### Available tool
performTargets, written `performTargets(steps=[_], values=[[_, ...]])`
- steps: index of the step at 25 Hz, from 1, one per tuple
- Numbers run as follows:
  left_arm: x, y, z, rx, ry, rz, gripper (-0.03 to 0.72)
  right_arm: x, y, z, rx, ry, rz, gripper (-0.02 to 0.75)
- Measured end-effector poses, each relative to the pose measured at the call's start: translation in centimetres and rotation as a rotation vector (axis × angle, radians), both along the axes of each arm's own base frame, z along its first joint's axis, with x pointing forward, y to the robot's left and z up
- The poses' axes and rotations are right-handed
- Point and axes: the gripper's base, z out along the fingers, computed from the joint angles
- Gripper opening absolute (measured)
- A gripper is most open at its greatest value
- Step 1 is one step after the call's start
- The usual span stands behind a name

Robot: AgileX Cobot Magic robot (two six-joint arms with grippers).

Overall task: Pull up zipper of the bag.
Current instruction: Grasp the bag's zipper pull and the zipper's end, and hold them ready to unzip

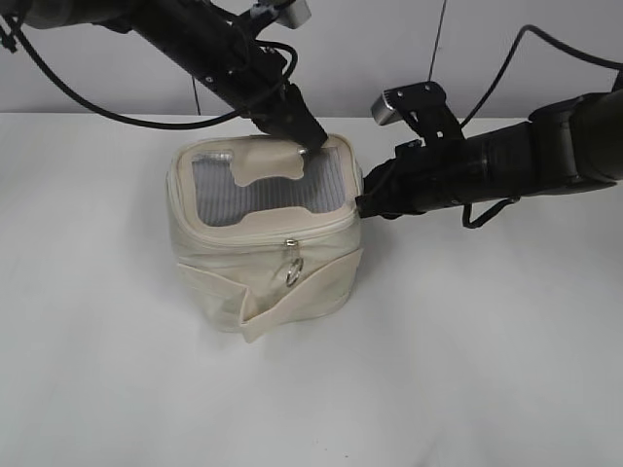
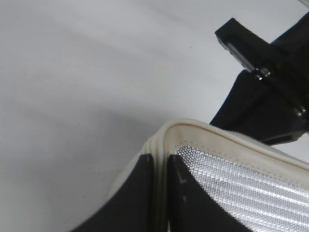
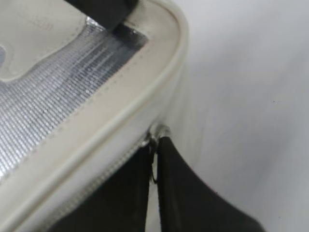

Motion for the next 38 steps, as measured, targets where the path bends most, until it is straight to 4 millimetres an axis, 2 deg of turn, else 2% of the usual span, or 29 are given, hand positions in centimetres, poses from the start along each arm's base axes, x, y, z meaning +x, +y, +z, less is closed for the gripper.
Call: performTargets(steps=[2,6,18,22,26,29,35,38], values=[[0.0,0.0,0.0,0.001,-0.001,0.000,0.049,0.1,0.0,-0.1,-0.008,0.015,-0.029,0.011],[0.0,0.0,0.0,0.000,-0.001,0.001,0.048,-0.7,-0.4,0.2,-0.035,0.053,-0.054,0.008],[-0.1,-0.1,0.0,0.003,0.028,0.020,0.045,-7.1,-3.0,2.8,-0.042,0.080,-0.094,0.008],[-0.1,-0.1,0.0,0.004,0.039,0.041,0.044,-9.2,-2.9,3.7,-0.002,0.094,-0.018,0.008],[-0.1,-0.3,0.0,0.003,0.048,0.056,0.043,-10.6,-1.3,3.8,0.024,0.121,0.059,0.008],[-0.2,-0.5,-0.1,0.005,0.058,0.068,0.042,-11.5,0.9,3.7,0.016,0.133,0.110,0.008],[-0.7,-1.3,-0.1,0.019,0.046,0.049,0.042,-11.5,5.3,3.4,0.031,0.154,0.163,0.008],[-0.8,-1.4,-0.1,0.021,0.048,0.043,0.042,-11.4,5.9,3.2,0.035,0.163,0.165,0.008]])
